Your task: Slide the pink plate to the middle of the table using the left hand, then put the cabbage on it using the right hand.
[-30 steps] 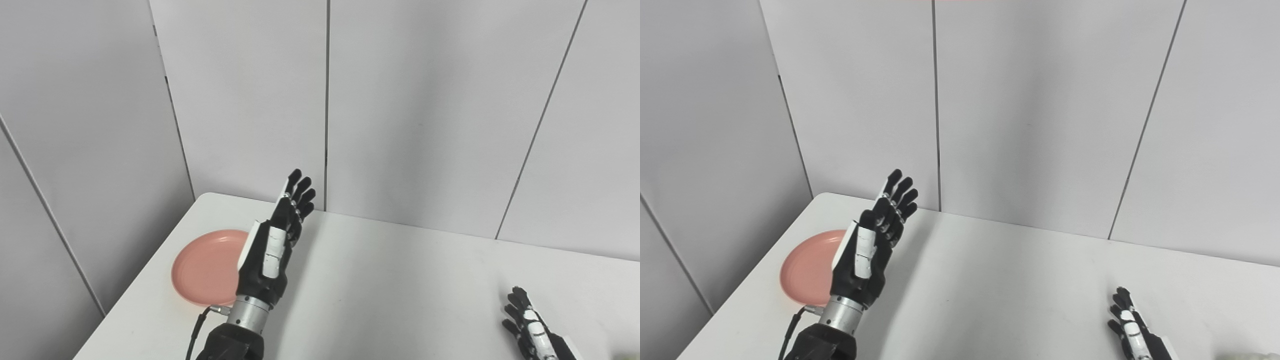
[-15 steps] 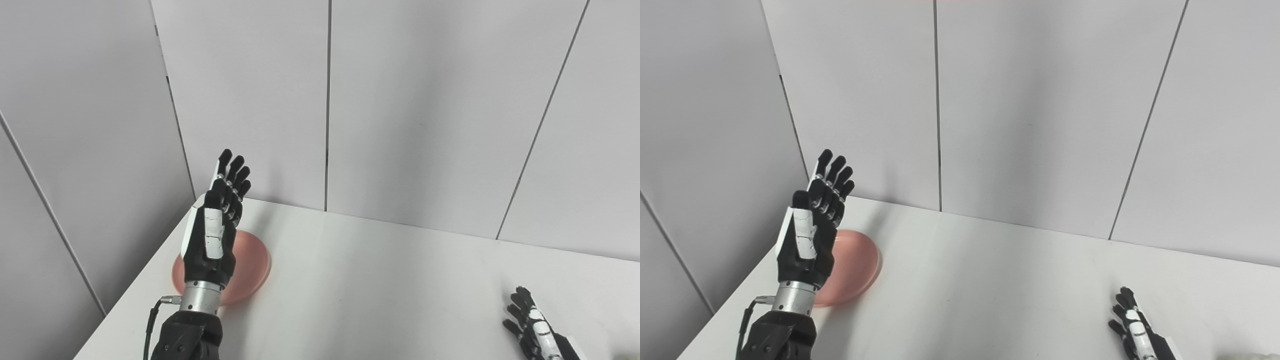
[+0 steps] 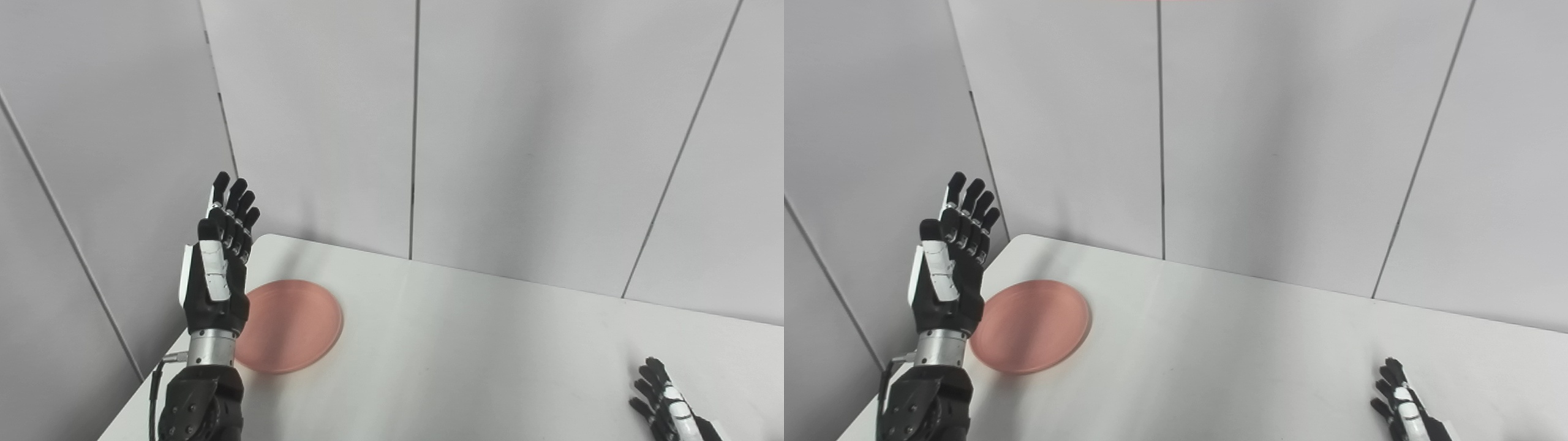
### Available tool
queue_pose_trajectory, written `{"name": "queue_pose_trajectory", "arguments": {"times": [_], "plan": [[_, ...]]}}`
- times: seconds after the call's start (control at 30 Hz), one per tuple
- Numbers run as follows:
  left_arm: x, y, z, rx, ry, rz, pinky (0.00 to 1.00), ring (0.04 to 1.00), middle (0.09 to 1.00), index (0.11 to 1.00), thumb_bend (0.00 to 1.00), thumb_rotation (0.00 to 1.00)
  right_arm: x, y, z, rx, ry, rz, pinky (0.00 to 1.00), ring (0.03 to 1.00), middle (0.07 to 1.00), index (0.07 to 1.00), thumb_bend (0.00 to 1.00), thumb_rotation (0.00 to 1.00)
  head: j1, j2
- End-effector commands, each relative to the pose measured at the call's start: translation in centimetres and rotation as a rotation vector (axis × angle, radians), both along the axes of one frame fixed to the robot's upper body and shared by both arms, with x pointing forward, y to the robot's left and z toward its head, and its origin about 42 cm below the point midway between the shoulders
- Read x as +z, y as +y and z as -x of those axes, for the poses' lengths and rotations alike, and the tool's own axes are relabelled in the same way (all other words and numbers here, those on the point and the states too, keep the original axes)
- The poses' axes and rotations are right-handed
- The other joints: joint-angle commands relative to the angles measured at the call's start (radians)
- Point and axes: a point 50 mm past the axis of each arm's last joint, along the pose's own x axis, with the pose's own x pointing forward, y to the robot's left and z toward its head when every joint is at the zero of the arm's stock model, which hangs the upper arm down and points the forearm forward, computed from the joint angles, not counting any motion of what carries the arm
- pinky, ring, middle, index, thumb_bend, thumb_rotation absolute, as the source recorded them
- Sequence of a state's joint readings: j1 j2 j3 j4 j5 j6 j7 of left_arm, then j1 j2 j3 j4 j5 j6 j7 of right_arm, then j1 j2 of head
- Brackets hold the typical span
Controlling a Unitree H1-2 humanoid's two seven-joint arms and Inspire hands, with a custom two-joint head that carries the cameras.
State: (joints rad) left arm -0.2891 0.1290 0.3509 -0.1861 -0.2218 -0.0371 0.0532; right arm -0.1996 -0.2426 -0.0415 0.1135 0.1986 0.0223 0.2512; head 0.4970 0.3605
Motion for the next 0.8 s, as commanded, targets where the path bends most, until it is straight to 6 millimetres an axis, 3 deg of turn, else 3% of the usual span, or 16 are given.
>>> {"name": "queue_pose_trajectory", "arguments": {"times": [0.0, 0.37, 0.77], "plan": [[1.9, 1.0, -0.3, 0.032, -0.097, -0.004, 0.97, 0.961, 0.953, 0.954, 0.88, 0.99, 0.8, -0.6, -0.1, -0.002, -0.012, 0.02, 1.0, 1.0, 1.0, 1.0, 0.22, 1.0, 0.004, 0.003], [1.2, 2.9, -1.3, 0.069, -0.076, 0.1, 0.94, 0.929, 0.923, 0.916, 0.88, 0.97, 1.1, -1.3, -0.2, -0.019, -0.026, 0.062, 1.0, 1.0, 1.0, 1.0, 0.21, 1.0, 0.035, 0.021], [-0.2, 4.4, -2.3, 0.079, -0.034, 0.163, 0.93, 0.922, 0.918, 0.908, 0.9, 0.97, 1.0, -2.0, -0.4, -0.025, -0.027, 0.079, 1.0, 1.0, 1.0, 1.0, 0.29, 1.0, 0.047, 0.034]]}}
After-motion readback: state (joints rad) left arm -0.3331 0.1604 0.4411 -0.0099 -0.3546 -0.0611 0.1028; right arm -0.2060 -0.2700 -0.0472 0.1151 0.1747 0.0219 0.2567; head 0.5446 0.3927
